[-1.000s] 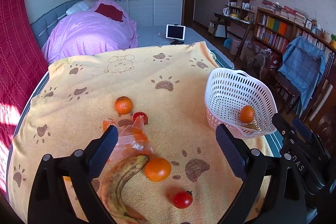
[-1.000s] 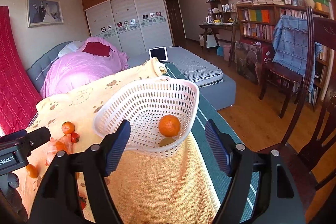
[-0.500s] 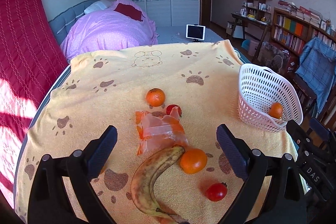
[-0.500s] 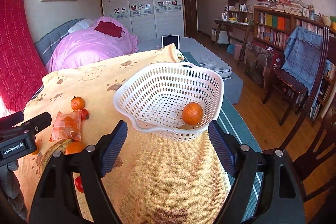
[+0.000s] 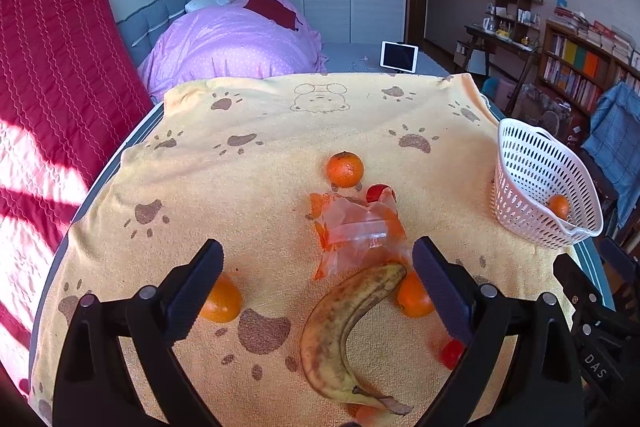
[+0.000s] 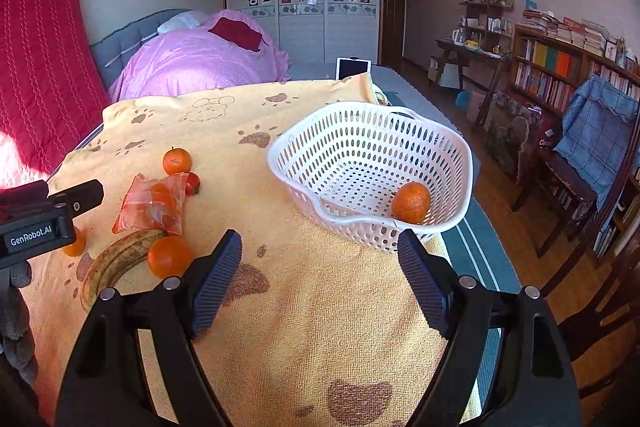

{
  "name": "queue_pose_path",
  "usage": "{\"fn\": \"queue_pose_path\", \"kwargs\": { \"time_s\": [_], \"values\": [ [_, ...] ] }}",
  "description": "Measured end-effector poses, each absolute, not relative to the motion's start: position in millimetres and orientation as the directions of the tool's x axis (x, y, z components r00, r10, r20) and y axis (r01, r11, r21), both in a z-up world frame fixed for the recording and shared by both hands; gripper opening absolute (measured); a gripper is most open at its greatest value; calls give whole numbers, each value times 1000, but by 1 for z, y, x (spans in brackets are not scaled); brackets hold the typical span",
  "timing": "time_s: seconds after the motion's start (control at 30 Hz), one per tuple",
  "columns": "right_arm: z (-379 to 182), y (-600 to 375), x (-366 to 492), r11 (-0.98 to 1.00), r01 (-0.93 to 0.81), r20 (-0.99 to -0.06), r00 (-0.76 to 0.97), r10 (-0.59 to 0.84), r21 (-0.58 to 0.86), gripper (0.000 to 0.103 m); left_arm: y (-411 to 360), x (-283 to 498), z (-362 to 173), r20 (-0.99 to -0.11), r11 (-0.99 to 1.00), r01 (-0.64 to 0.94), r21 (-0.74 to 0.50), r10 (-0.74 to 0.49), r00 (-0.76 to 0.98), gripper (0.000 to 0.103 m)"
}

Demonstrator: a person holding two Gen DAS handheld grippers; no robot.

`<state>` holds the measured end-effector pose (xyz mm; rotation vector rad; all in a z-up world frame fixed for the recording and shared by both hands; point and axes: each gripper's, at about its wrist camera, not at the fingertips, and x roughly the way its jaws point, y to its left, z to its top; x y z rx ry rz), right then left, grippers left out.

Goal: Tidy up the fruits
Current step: 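Withdraw both open tools from the basket back over the towel, then grasp the second large orange with the left tool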

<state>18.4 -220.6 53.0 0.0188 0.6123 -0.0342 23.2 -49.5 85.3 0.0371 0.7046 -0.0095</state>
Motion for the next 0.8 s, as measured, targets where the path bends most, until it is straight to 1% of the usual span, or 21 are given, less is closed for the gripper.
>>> {"fn": "queue_pose_path", "kwargs": {
  "time_s": [0.13, 0.27, 0.37, 0.6, 0.8],
  "values": [
    [51, -219, 18, 1000, 16, -583, 812, -1, 21, 81, -37, 22, 82, -651, 999, -1, 44, 29, 759, 95],
    [50, -220, 19, 995, -33, -598, 797, 83, 94, 82, -17, 19, 78, -656, 998, -41, 53, 66, 752, 95],
    [47, -219, 20, 991, -56, -607, 786, 120, 122, 82, 4, 18, 73, -663, 995, -84, 59, 102, 741, 95],
    [43, -209, 15, 987, -109, -608, 778, 159, 119, 82, 40, 19, 61, -681, 986, -155, 66, 158, 715, 95],
    [34, -203, 16, 984, -131, -627, 759, 179, 122, 82, 44, 19, 42, -707, 987, -133, 88, 156, 690, 95]
  ]
}}
